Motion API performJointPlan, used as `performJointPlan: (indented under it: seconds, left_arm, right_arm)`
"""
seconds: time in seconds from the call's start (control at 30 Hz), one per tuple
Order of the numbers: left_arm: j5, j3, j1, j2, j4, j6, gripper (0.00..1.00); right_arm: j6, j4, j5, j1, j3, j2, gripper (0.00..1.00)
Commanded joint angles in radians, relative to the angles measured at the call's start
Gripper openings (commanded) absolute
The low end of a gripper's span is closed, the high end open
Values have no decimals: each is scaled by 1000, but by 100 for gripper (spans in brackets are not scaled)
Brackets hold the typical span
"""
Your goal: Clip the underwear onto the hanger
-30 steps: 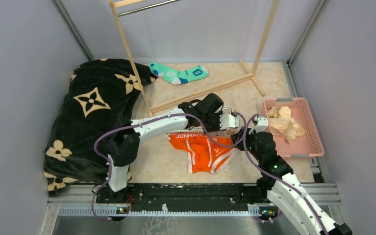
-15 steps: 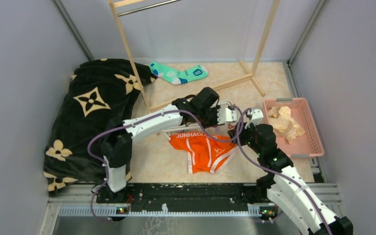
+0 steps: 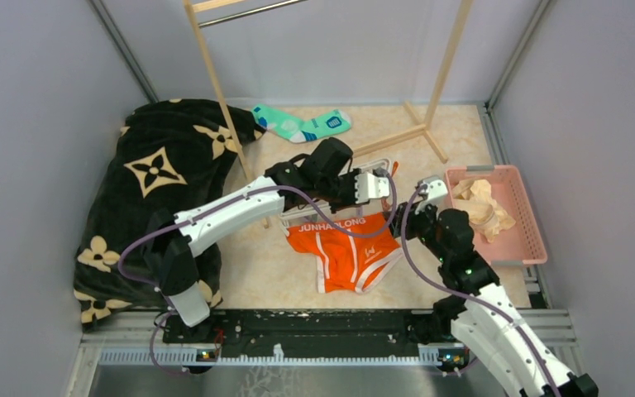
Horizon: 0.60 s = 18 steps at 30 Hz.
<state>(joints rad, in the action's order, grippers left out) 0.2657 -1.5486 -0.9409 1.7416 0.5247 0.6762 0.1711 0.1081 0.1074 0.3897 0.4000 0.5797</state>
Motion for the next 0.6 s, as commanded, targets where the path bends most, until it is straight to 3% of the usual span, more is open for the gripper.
performJointPlan:
  seconds: [0.0, 0.17, 0.57]
  left_arm:
    - [29, 11, 9, -64, -39, 32, 0]
    - [37, 14, 13, -70, -35, 42, 0]
    - [59, 53, 14, -113, -35, 102, 0]
  right_arm:
    - [-44, -105, -25, -8, 15, -104, 51]
    - [-103, -97, 28, -8, 32, -148, 44]
    - [-335, 122, 343, -8, 227, 6, 44]
